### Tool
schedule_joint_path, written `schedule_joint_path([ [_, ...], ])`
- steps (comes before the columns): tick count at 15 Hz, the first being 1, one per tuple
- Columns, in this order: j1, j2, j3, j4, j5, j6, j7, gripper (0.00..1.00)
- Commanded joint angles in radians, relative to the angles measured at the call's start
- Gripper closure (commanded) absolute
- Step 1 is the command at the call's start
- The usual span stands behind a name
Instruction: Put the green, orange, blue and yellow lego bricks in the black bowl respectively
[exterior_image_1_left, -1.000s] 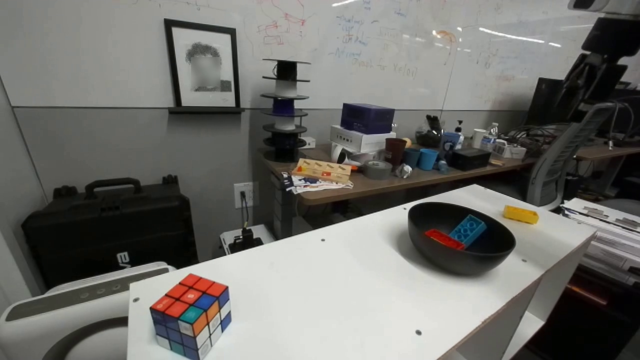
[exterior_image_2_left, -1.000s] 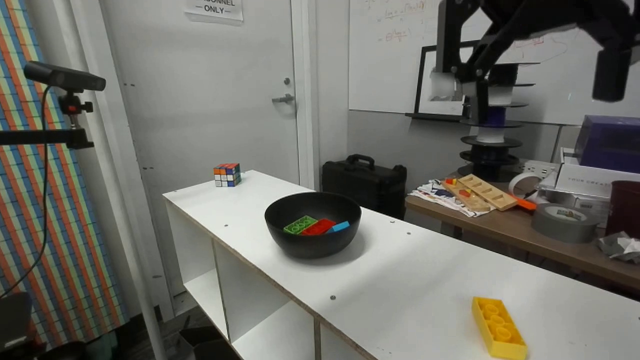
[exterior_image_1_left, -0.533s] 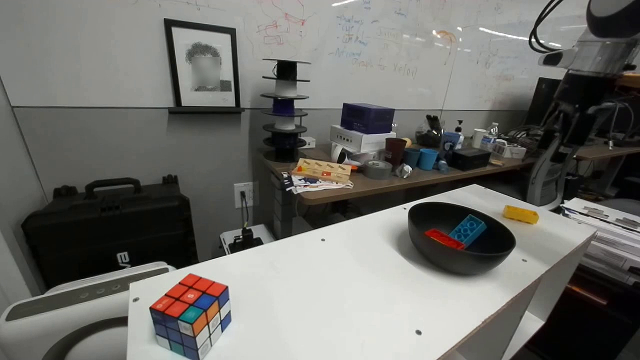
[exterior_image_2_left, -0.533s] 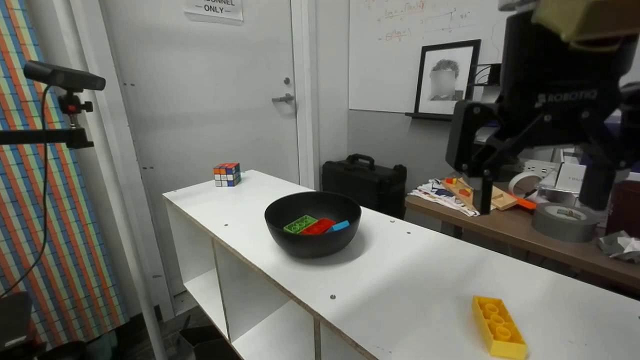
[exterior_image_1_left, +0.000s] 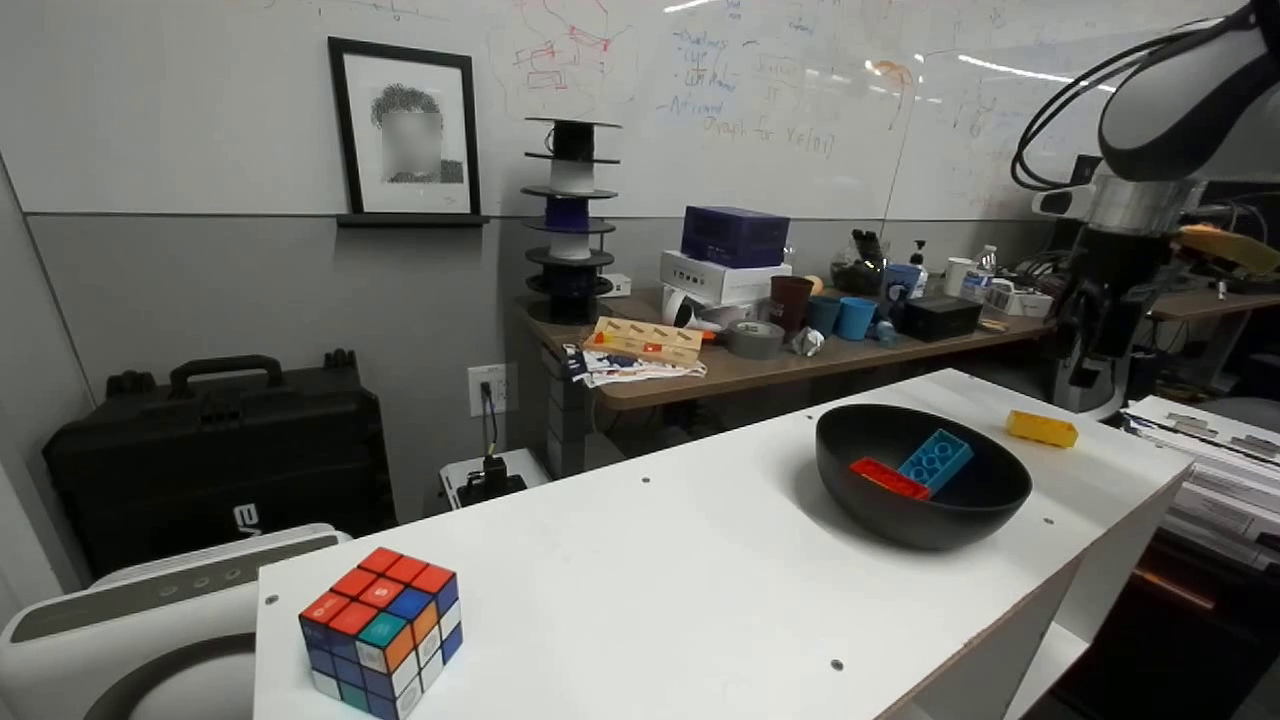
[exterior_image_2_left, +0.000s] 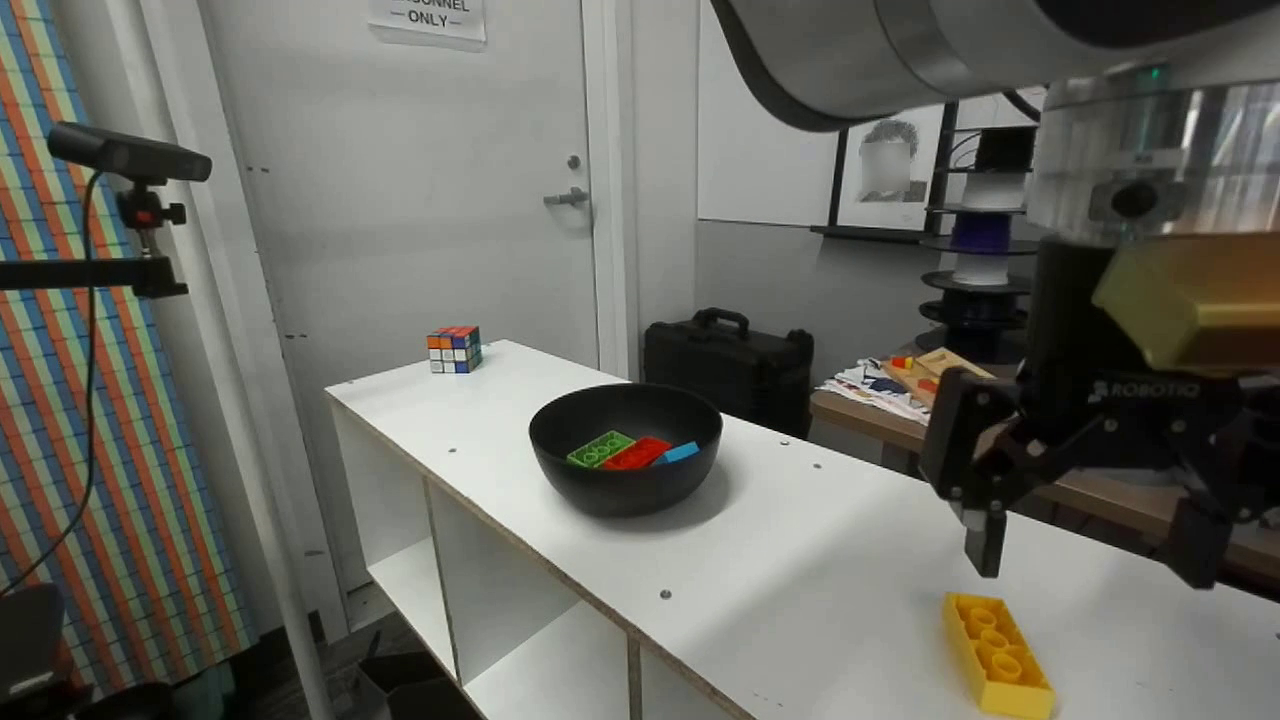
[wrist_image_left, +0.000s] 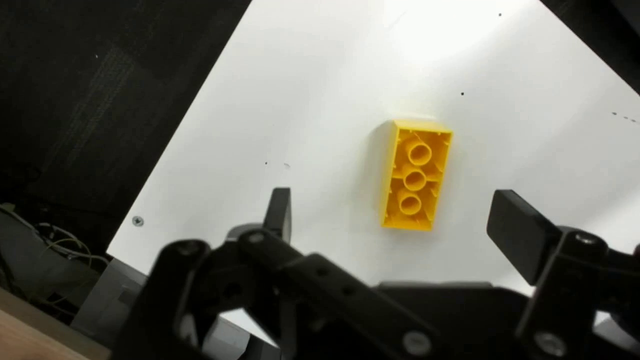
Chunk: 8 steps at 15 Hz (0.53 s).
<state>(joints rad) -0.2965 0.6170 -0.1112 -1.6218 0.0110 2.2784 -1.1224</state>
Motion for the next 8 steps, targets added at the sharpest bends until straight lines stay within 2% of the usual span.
schedule_joint_path([
  [1,-0.014,0.079,0.013,0.086,-0.029,-0.036,0.028,0.00],
  [8,-0.011,0.139,0.022,0.099,-0.044,-0.036,0.034,0.00],
])
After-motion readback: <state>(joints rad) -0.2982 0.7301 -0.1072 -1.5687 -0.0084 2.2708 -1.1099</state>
